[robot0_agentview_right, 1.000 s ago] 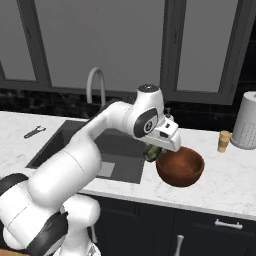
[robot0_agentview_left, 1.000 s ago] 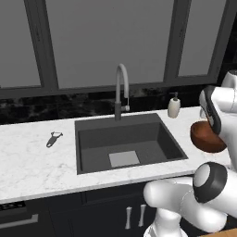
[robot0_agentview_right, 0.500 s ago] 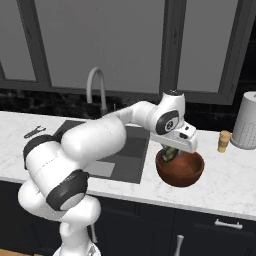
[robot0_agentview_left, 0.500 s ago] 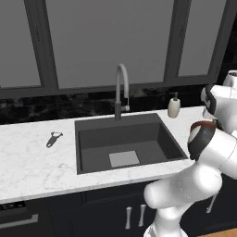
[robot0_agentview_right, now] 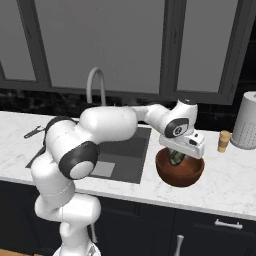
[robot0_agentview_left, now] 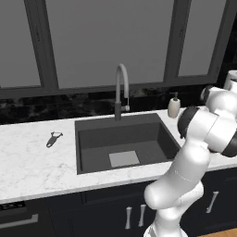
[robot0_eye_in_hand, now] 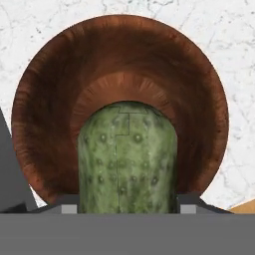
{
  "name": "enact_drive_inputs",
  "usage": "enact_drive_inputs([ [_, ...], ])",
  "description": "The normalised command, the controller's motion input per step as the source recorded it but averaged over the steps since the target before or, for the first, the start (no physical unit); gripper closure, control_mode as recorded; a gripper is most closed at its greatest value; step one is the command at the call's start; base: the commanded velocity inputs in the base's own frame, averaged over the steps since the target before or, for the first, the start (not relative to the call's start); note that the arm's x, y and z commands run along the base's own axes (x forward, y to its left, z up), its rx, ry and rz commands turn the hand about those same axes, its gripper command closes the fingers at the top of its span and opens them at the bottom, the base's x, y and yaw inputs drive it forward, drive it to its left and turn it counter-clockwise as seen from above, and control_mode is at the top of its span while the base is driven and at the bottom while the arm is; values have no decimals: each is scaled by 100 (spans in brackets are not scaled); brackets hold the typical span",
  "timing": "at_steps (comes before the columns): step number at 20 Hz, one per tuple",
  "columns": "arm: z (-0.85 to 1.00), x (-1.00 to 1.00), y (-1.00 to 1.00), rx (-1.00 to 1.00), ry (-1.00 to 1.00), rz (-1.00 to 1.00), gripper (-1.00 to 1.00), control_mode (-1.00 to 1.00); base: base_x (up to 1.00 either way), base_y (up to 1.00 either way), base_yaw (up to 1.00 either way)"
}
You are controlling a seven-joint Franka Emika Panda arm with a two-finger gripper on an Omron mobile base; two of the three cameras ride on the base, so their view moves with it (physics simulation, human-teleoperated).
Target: Pick the cucumber from the sink and place it in the bowl. Then pick the bowl and place it in the microwave. Then close the microwave door and press the start button.
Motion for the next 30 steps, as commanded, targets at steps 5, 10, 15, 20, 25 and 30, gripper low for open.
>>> enact_drive_inputs([
  [5,-44,45,0,0,2,0,100,-100,0,0,0],
  [10,-41,27,-1,2,3,0,100,-100,0,0,0],
  [15,-42,7,-2,1,2,0,100,-100,0,0,0],
  [20,-39,12,0,0,4,0,100,-100,0,0,0],
  [25,-35,11,0,0,2,0,100,-100,0,0,0],
  [30,-29,13,2,0,4,0,-100,-100,0,0,0],
])
